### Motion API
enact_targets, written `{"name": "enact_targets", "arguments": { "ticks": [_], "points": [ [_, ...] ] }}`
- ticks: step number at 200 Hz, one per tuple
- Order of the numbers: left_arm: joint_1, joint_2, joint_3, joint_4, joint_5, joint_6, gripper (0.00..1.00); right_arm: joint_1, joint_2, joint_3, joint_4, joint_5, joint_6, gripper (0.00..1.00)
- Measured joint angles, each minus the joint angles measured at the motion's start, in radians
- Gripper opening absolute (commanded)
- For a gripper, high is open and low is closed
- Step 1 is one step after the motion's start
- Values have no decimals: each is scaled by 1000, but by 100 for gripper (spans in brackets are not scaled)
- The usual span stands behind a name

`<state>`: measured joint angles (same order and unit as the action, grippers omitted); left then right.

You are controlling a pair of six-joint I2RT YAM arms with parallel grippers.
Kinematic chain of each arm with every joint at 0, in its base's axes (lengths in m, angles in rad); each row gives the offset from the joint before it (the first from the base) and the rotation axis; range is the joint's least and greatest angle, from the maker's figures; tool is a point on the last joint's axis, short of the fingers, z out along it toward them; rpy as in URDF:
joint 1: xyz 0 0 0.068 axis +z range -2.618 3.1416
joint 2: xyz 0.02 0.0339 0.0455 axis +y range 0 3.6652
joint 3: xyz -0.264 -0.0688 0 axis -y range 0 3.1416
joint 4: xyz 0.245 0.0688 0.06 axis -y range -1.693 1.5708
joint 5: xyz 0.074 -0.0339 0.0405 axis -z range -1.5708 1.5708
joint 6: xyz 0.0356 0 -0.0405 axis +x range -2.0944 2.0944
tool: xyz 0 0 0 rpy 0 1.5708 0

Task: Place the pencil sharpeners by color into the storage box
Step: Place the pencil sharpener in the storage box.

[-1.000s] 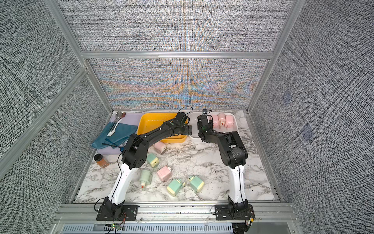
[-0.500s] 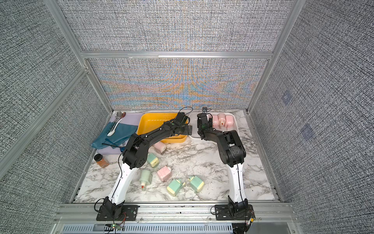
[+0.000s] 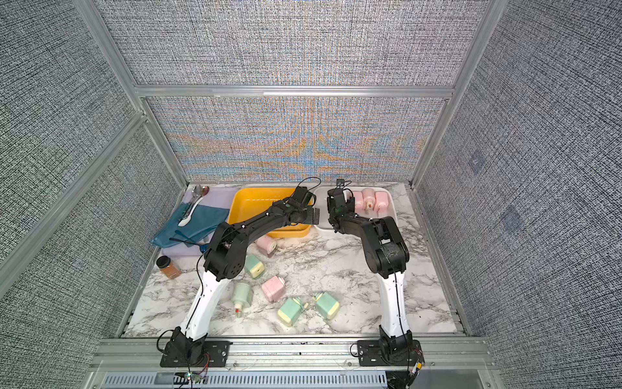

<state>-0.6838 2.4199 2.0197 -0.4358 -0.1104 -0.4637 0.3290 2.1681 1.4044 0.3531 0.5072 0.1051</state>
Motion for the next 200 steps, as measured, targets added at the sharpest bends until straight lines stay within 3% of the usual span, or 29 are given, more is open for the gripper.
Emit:
{"name": "enact_targets", "arguments": {
  "ticks": [30, 32, 35, 39, 133, 200],
  "points": [
    [0, 16, 29, -15, -8, 8, 99, 3, -36, 52, -77, -10, -3, 80],
    [0, 18, 31, -16, -9, 8, 99, 4, -37, 60, -86, -10, -5, 83],
    [0, 20, 35, -18, -10, 8, 99, 4, -37, 68, -93, -10, -5, 95],
    [0, 23, 38, -19, -10, 8, 99, 4, -37, 81, -107, -9, -7, 99],
    [0, 22, 31, -36, 3, -28, 99, -50, 78, 391, -513, 10, -63, 99],
    [0, 0, -14, -33, 47, -61, 99, -55, 122, 481, -594, -62, -79, 99]
  ]
}}
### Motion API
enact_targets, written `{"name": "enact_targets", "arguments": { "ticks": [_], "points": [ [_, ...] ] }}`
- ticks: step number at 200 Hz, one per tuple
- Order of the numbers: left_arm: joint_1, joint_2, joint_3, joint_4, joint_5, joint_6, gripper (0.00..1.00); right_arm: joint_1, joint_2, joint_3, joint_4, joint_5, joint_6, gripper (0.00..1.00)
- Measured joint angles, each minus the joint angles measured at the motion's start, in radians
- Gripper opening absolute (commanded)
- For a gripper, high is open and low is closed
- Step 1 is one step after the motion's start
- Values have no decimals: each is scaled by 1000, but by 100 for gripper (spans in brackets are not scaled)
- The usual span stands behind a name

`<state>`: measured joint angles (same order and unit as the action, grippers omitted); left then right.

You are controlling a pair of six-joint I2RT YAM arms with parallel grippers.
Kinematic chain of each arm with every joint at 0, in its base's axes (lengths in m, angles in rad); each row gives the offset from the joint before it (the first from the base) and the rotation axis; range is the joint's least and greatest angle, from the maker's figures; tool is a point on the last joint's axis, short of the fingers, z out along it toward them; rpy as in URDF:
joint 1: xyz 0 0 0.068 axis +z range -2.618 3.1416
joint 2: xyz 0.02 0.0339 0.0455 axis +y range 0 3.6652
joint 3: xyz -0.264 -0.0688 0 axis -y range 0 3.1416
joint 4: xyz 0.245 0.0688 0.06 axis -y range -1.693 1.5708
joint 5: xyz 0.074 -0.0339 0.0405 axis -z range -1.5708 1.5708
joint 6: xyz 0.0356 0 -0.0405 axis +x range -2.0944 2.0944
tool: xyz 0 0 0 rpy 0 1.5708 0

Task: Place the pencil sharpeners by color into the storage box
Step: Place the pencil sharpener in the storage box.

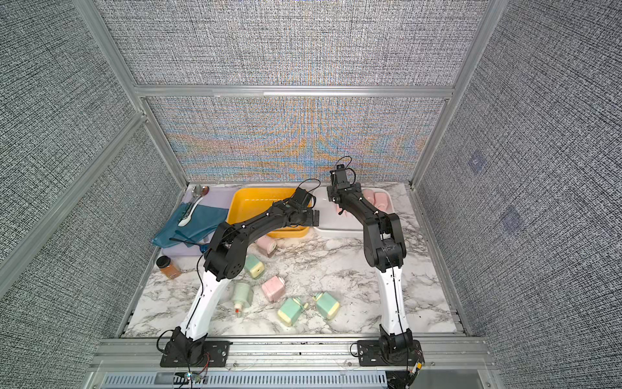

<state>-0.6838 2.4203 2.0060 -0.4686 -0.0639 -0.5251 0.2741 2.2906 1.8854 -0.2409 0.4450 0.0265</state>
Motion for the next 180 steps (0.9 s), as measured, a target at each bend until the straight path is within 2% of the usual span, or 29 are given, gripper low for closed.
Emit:
{"name": "enact_targets", "arguments": {
  "ticks": [74, 142, 180],
  "points": [
    [-4, -10, -2, -22, 42, -9, 99, 6, 23, 37, -30, 80, 39, 99],
    [-8, -13, -1, -28, 67, -14, 99, 42, -32, 39, -84, 51, 23, 99],
    [-8, -13, -1, -31, 67, -18, 99, 41, 10, 37, -92, 63, 24, 99]
  ]
}}
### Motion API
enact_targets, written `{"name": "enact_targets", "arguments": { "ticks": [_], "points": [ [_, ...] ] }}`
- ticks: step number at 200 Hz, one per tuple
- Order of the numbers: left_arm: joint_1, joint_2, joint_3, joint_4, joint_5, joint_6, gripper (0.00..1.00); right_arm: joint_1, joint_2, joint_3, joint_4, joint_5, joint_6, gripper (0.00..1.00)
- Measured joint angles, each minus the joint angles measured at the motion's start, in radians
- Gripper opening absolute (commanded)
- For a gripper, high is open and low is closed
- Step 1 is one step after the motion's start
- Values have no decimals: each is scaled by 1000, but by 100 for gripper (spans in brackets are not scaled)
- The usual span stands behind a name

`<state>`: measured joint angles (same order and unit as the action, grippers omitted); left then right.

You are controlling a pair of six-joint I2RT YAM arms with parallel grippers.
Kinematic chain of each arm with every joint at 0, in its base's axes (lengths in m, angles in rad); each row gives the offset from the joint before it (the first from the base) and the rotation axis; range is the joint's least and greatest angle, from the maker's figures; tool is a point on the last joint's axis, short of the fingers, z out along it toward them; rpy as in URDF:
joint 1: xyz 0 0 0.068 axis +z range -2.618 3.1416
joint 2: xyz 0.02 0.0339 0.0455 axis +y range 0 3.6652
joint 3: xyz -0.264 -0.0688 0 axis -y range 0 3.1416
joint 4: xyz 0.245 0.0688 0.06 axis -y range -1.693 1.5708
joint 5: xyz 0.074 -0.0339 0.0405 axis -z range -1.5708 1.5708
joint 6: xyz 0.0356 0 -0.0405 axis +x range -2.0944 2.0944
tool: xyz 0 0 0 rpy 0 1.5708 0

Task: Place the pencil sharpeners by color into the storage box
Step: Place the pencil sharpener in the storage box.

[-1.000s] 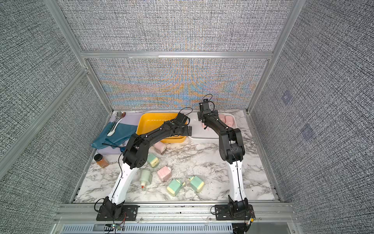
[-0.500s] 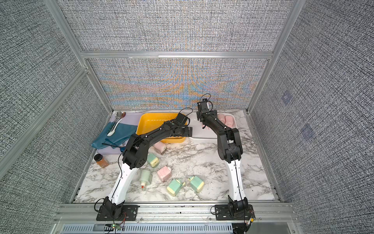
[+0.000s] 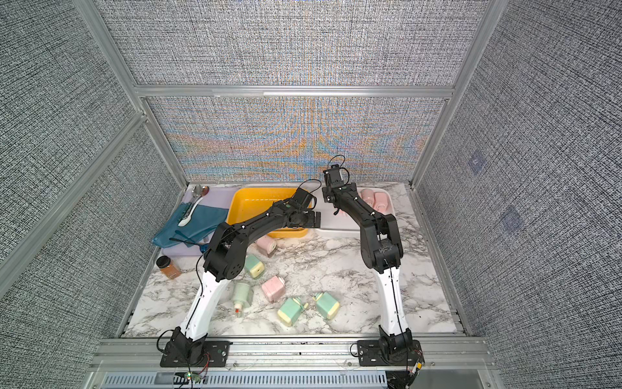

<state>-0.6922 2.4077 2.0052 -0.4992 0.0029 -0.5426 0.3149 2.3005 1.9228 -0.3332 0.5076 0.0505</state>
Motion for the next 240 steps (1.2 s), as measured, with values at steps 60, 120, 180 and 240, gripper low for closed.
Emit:
{"name": "enact_targets", "arguments": {
  "ticks": [60, 120, 180, 240],
  "points": [
    [-3, -27, -42, 5, 6, -41, 99, -15, 38, 19, -39, 64, 17, 99],
    [-21, -27, -30, 0, 27, -59, 99, -16, 5, 8, -44, 63, 14, 99],
    [-19, -78, -19, -32, 26, -36, 99, -16, -100, -104, 13, 37, 15, 99],
    [-21, -265, -172, -14, 26, 22, 99, -12, -243, -229, 95, -12, 42, 99]
  ]
}}
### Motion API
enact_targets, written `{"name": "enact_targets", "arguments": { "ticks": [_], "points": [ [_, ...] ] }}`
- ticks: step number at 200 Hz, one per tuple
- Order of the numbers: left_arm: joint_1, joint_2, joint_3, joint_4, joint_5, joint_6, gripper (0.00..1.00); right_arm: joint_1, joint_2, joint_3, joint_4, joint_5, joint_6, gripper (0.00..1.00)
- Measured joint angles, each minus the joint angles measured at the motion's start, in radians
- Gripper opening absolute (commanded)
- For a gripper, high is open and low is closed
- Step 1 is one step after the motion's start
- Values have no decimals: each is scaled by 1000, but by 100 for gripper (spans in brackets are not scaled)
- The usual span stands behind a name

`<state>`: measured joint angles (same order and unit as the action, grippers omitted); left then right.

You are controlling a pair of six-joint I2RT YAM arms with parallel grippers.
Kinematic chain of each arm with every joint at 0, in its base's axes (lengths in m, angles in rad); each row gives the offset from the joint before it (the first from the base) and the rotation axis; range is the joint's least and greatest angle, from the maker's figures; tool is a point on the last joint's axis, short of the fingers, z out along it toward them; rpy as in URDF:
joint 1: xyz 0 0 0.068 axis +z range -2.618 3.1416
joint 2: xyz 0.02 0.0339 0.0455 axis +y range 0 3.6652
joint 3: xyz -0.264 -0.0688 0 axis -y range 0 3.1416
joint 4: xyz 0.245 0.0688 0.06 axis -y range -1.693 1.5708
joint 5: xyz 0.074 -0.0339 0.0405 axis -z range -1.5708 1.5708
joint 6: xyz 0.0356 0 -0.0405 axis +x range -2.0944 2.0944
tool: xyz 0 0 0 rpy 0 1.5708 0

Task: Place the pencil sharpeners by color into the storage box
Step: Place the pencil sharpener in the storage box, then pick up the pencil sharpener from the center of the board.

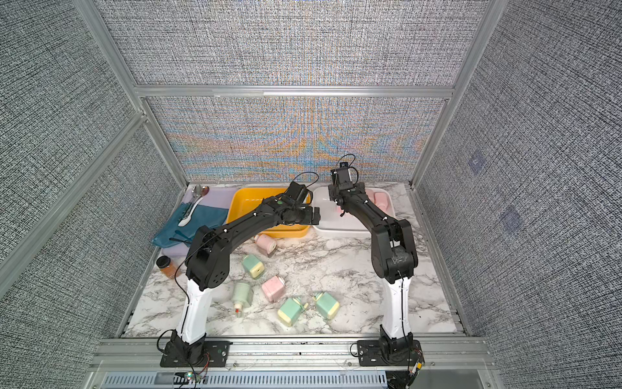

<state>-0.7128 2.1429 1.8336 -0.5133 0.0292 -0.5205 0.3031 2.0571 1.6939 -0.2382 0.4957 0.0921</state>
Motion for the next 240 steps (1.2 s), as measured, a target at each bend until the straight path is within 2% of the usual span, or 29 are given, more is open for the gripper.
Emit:
{"name": "enact_targets", "arguments": {
  "ticks": [29, 73, 97, 135, 173, 209, 240],
  "points": [
    [-1, -138, -153, 55, 0, 34, 99, 16, -93, -116, 73, -3, 3, 99],
    [-2, -371, -396, 131, -35, 86, 99, 15, -344, -444, 328, -69, 37, 99],
    [-4, -526, -560, 174, -90, 110, 99, 1, -437, -551, 438, -171, 52, 99],
    [-4, -721, -716, 174, -127, 181, 99, 0, -554, -674, 556, -298, 62, 99],
    [-15, -895, -863, 143, -87, 217, 99, 2, -671, -798, 631, -373, 82, 99],
    [-81, -1043, -989, 97, -71, 211, 99, 2, -742, -844, 643, -449, 107, 99],
    [-174, -1116, -1045, 9, -82, 170, 97, 8, -782, -851, 599, -429, 119, 99]
  ]
}}
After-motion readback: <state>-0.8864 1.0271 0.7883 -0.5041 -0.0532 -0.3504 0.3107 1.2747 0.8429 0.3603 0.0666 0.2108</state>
